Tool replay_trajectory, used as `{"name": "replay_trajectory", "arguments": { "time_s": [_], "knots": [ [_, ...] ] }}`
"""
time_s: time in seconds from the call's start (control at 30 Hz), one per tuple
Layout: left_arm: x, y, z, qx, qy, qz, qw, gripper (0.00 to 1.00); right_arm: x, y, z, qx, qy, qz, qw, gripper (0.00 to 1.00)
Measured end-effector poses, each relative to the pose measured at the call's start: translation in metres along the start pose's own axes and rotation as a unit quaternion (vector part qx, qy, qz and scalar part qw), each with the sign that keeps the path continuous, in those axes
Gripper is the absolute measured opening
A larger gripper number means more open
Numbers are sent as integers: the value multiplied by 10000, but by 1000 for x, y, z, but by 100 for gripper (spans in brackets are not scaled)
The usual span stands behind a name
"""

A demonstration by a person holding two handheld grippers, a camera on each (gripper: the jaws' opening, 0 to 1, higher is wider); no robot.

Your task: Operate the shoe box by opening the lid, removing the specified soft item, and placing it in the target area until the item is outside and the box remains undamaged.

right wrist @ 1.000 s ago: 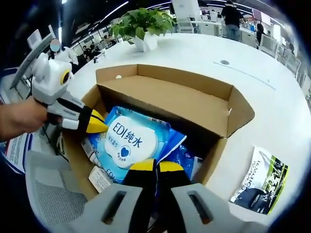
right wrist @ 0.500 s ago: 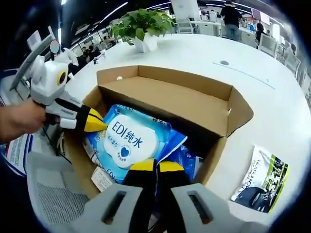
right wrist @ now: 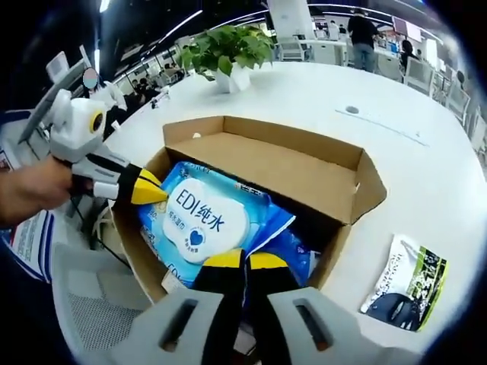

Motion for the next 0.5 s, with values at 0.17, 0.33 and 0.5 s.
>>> {"name": "replay_trajectory", "arguments": {
  "time_s": [0.17, 0.33, 0.5],
  "knots": [
    [-7, -5, -9, 62, -77, 53, 9999, 0, -4, 1, -11, 20, -93, 11, 10000, 0],
    [-11, -11, -15, 89, -136, 127, 9998, 0, -7, 3, -21, 46, -184, -11, 9998, 0],
    [-15, -18, -19, 124, -174, 209, 9996, 0, -8, 3, -32, 102, -283, -3, 9995, 0]
  ]
}}
Point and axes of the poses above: the point that each gripper's makers call its tool centre point, and the gripper's own axes: z roughly forward along the fingers, y roughly to its left, x roughly out of its underside, the point moved 8 cm from there along -z, roughly backward along the fingers, and after that the axes turned 2 degrees about -z, right-handed, at the moved point
